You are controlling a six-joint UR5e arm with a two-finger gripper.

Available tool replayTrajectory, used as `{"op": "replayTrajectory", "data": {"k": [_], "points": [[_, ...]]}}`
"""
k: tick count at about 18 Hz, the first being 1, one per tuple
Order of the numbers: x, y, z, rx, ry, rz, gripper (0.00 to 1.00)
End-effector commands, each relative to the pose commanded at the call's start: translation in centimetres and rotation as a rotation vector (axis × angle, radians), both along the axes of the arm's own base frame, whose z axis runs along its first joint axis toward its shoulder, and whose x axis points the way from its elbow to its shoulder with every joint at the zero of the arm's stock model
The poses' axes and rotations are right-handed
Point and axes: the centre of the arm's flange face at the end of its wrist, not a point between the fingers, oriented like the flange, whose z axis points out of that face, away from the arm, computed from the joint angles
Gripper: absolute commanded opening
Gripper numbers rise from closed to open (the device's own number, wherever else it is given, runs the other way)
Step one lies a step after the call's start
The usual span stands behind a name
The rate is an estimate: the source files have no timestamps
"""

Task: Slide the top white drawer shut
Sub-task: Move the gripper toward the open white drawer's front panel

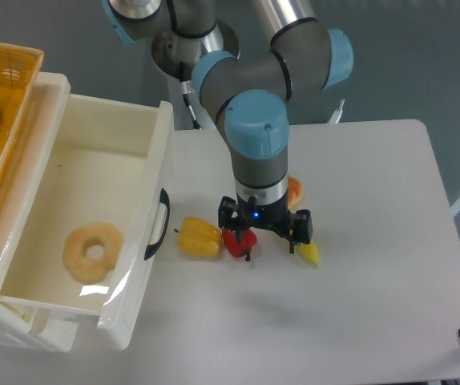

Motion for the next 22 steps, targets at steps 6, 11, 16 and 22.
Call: {"op": "replayTrajectory", "data": {"k": [6,11,16,22], "points": [[1.9,1.8,-1.9,-0.005,-0.037,0.022,1.00],[2.2,2.4,-3.3,0.007,-0.086,0.056,1.00],[2.4,2.8,-4.7,0.015,-0.135,0.078,1.00],[3.2,2.7,-6.2,0.019,-0.217,0.077,1.00]]}}
